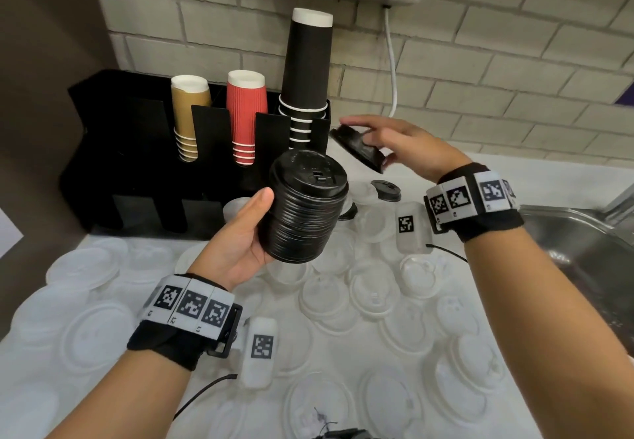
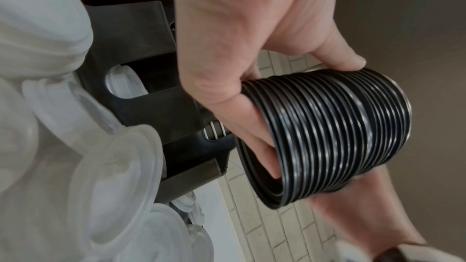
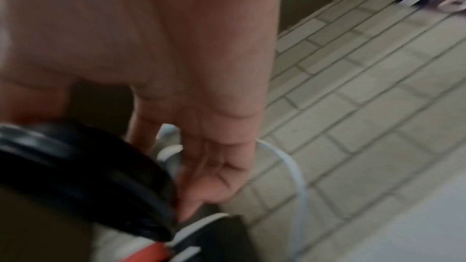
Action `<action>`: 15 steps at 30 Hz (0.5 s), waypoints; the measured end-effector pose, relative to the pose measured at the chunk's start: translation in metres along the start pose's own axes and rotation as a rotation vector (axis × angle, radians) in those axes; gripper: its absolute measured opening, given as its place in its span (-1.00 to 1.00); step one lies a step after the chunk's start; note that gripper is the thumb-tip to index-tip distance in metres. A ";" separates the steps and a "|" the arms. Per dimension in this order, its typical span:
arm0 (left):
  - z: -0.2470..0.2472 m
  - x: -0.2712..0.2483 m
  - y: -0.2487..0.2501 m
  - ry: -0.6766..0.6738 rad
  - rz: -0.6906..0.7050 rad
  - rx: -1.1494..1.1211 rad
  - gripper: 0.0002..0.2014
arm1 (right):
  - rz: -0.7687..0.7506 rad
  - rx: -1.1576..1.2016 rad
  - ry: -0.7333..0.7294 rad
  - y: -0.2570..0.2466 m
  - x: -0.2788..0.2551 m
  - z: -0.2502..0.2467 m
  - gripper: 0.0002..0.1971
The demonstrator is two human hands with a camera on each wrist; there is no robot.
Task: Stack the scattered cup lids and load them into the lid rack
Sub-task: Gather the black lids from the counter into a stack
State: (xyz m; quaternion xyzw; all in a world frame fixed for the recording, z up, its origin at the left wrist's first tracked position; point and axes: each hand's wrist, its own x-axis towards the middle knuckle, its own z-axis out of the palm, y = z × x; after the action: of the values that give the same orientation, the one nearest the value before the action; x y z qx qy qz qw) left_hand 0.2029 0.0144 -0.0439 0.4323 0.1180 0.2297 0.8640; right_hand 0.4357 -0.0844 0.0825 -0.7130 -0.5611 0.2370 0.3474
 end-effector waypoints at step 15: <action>0.003 -0.001 -0.001 -0.029 -0.021 -0.018 -0.29 | -0.294 -0.190 -0.192 -0.059 -0.027 0.027 -0.46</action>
State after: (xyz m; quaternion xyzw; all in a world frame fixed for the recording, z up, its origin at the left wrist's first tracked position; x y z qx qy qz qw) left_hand 0.2036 0.0110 -0.0425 0.4264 0.1077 0.2154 0.8719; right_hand 0.3720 -0.0965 0.1088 -0.6271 -0.7096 0.1965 0.2541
